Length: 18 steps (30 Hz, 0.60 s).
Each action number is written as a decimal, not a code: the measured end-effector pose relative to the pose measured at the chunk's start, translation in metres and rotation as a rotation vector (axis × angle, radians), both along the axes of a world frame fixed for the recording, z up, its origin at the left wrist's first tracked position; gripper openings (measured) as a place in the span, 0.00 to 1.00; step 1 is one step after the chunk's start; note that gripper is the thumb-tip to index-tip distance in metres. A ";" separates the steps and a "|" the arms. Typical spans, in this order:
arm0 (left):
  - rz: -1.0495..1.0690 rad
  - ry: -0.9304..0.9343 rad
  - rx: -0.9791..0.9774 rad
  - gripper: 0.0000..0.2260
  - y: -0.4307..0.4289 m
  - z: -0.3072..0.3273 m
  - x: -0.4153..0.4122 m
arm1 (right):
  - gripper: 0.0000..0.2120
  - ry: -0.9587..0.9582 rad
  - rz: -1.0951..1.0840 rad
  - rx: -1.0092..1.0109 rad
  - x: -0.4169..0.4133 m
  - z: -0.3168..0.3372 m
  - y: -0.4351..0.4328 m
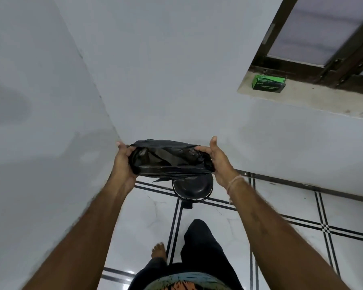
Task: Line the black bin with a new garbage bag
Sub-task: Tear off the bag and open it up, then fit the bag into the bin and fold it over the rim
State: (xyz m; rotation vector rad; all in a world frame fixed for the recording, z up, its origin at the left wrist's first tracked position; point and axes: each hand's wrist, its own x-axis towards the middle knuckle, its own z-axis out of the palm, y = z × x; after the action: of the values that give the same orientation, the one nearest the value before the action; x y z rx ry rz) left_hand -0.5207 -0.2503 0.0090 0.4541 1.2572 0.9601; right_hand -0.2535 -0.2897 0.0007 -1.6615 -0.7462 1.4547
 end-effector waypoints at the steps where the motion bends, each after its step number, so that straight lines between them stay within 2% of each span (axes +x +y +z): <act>1: -0.018 0.010 0.008 0.36 0.004 0.002 0.000 | 0.40 -0.009 -0.011 0.010 -0.002 0.001 0.002; 8: -0.110 0.011 0.136 0.37 0.028 0.008 -0.001 | 0.40 0.027 -0.011 0.020 -0.005 0.009 0.027; 18: -0.103 0.055 0.236 0.35 0.066 0.015 0.004 | 0.40 0.035 -0.018 0.094 -0.008 0.018 0.079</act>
State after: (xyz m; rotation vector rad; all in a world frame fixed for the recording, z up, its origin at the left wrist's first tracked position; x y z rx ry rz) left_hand -0.5167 -0.1841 0.0236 0.7269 1.1621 1.0187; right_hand -0.2611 -0.2112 0.0187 -1.5636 -0.7663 1.4110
